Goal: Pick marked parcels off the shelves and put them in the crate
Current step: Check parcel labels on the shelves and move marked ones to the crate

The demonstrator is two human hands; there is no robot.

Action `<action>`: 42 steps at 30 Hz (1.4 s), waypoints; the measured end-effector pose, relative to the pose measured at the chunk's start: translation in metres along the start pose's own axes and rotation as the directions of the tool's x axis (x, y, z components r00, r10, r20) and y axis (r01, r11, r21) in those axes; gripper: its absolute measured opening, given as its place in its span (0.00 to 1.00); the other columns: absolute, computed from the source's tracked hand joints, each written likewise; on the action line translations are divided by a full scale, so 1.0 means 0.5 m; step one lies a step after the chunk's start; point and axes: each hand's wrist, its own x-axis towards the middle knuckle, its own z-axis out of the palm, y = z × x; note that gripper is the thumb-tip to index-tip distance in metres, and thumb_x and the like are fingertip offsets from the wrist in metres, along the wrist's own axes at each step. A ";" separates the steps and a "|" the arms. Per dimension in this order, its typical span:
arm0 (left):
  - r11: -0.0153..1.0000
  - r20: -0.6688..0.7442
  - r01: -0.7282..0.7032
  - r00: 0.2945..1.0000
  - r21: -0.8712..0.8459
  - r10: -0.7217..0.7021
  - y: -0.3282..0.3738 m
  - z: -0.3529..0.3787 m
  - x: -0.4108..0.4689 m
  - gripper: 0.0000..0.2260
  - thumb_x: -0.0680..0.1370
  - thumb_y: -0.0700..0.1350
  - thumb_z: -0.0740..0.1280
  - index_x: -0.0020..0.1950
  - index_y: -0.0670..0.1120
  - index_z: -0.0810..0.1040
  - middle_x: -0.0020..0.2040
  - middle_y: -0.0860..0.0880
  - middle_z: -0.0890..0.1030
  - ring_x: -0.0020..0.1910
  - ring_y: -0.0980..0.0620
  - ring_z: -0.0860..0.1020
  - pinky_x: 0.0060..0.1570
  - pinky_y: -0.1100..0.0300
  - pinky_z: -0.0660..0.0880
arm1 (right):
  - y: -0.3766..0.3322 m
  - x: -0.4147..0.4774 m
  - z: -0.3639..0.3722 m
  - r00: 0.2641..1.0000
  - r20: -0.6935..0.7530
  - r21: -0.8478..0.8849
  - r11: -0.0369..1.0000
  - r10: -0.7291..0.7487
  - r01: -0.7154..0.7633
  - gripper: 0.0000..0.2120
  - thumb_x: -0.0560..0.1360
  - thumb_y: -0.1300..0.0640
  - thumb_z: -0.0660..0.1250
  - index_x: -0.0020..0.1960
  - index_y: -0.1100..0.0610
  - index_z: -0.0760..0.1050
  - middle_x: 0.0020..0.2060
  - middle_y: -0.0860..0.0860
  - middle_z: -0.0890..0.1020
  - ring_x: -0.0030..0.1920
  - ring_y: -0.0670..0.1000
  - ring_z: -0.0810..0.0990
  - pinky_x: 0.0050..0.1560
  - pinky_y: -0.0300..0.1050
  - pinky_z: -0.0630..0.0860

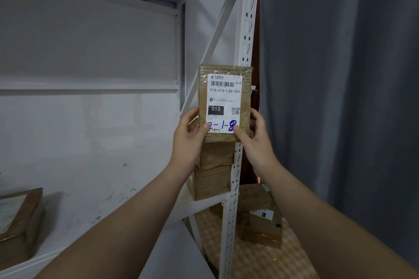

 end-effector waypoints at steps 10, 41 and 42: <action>0.980 -0.037 -0.058 0.997 0.190 0.066 0.065 -0.076 -0.075 0.21 0.79 0.45 0.65 0.70 0.55 0.68 0.64 0.55 0.73 0.61 0.60 0.73 0.56 0.59 0.77 | -0.038 -0.073 0.068 0.993 -0.017 -0.023 0.993 -0.114 0.113 0.24 0.76 0.57 0.68 0.63 0.36 0.63 0.63 0.49 0.73 0.61 0.45 0.75 0.52 0.37 0.78; -0.083 0.161 -0.156 0.985 0.984 0.056 0.216 -0.784 -0.266 0.21 0.71 0.36 0.73 0.61 0.44 0.73 0.57 0.42 0.76 0.45 0.40 0.78 0.31 0.53 0.75 | 0.035 -0.298 0.745 0.844 0.424 -0.297 0.830 -0.328 0.472 0.21 0.72 0.63 0.72 0.64 0.57 0.74 0.68 0.56 0.66 0.52 0.50 0.78 0.47 0.46 0.79; -0.094 0.162 -0.159 0.986 0.983 0.031 0.214 -0.797 -0.263 0.22 0.70 0.37 0.73 0.61 0.45 0.72 0.56 0.43 0.75 0.45 0.41 0.78 0.31 0.53 0.75 | 0.038 -0.296 0.753 0.836 0.443 -0.322 0.813 -0.324 0.486 0.21 0.72 0.63 0.72 0.64 0.57 0.74 0.67 0.56 0.67 0.50 0.52 0.79 0.47 0.46 0.79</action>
